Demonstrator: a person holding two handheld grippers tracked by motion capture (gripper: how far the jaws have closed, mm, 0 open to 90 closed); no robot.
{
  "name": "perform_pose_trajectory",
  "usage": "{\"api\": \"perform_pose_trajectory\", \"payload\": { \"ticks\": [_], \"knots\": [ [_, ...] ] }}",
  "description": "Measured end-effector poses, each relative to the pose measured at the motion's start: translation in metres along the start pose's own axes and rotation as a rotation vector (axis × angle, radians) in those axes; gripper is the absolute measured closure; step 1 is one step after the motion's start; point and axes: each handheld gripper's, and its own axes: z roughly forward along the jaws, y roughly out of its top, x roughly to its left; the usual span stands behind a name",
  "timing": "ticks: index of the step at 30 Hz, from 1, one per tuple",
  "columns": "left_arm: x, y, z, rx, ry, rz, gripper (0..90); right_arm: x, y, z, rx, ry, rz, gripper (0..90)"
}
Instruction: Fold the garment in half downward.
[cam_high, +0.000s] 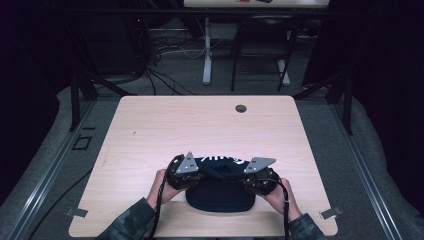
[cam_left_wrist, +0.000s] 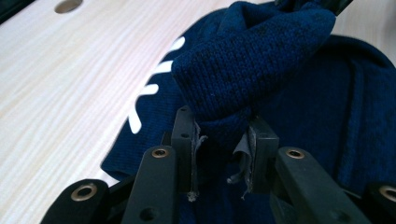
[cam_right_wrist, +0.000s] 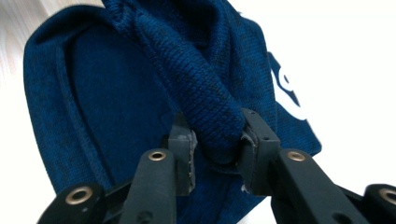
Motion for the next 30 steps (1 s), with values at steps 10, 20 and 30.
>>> {"api": "perform_pose_trajectory", "payload": {
  "ticks": [10,20,30],
  "knots": [
    [-0.008,-0.013,0.005,0.049,-0.029,-0.018,60.5,0.009,-0.011,0.002,0.045,0.007,0.007,57.8],
    [-0.011,-0.023,-0.003,0.057,-0.033,-0.075,32.9,0.015,-0.020,-0.004,0.064,0.024,0.015,43.4],
    [-0.005,-0.023,-0.038,-0.057,0.031,-0.151,25.4,0.006,-0.028,-0.031,-0.024,0.024,0.128,39.4]
  ]
}}
